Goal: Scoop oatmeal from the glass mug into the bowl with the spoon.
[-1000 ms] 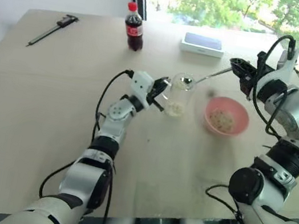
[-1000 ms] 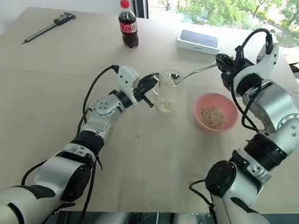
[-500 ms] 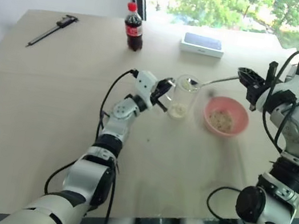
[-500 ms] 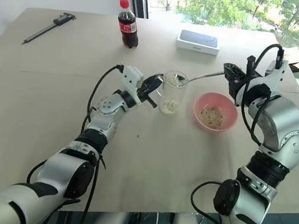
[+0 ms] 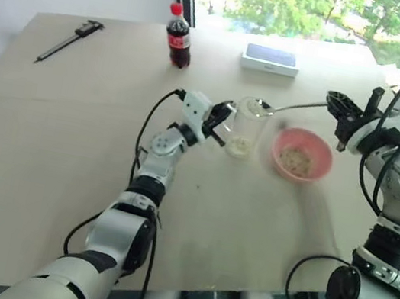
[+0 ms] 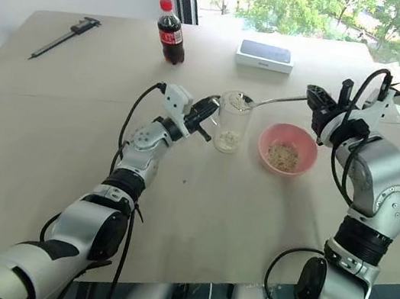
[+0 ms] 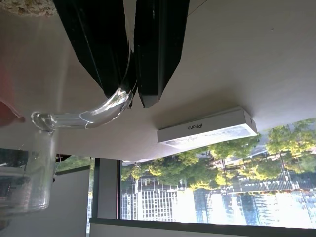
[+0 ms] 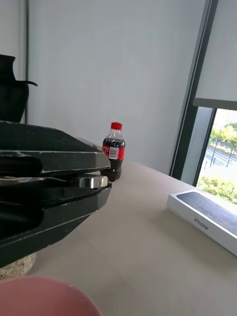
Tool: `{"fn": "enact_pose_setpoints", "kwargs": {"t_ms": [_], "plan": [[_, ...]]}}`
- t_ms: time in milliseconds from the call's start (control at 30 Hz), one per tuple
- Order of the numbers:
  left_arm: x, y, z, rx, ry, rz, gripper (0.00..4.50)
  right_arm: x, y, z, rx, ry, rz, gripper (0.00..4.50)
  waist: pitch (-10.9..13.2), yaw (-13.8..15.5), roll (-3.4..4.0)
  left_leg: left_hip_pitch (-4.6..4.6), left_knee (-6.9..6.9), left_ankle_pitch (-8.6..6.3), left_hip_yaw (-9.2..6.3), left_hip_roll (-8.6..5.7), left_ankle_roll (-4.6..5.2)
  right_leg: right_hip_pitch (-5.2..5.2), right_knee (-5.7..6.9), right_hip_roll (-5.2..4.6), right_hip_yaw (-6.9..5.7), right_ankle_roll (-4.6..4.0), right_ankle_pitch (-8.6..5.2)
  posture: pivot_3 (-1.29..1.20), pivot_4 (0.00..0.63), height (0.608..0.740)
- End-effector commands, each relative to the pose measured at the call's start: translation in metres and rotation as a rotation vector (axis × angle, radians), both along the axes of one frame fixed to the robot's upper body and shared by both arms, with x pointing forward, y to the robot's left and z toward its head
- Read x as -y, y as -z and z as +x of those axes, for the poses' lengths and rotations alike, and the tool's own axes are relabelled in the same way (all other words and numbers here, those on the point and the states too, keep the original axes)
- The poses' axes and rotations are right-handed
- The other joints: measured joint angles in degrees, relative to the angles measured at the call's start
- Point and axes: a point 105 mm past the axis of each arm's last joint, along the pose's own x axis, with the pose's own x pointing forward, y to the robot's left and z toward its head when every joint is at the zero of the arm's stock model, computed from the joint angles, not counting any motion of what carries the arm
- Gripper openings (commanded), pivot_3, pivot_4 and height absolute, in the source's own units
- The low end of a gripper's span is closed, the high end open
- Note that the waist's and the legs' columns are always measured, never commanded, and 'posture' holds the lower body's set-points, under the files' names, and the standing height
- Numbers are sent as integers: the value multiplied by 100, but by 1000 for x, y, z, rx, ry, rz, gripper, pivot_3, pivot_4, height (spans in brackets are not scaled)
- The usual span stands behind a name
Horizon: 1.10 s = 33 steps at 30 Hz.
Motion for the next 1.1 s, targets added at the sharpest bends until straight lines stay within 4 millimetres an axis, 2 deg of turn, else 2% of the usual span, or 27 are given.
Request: {"fn": "enact_pose_setpoints", "kwargs": {"t_ms": [33,233,367,700,833,967,1100], "plan": [[-5,-30,1,108,-12,-53,19,4,-12,-9,40,-2,36,0,0,2,0,0,0,0,0,0,0,0,0,0,0,0,0,0,150,740],[-8,-29,1,108,-14,-45,19,17,-15,-13,49,35,51,0,0,8,0,0,0,-2,1,1,3,0,0,0,1,0,0,0,150,740],[-19,-24,0,100,-38,-35,19,33,-13,-17,59,73,48,0,0,12,0,1,0,-2,3,2,4,0,0,0,2,1,0,0,150,740],[-50,-10,-4,77,-102,-6,19,74,15,-30,27,145,-30,0,-1,30,-1,2,-1,-4,7,2,7,2,-2,0,5,1,0,0,150,740],[-59,-7,-6,72,-122,1,19,79,18,-32,38,146,-163,0,-1,15,0,9,0,-4,16,3,9,4,2,2,15,2,1,0,150,740],[-65,-7,-8,73,-134,6,19,80,14,-30,94,146,-369,0,-2,16,-1,14,0,-5,19,6,11,8,3,7,19,2,1,0,150,740],[-69,-10,-11,83,-138,9,19,59,-1,-30,240,76,-689,0,-4,17,-2,14,2,-7,21,7,13,7,1,9,23,3,2,0,150,740]]}}
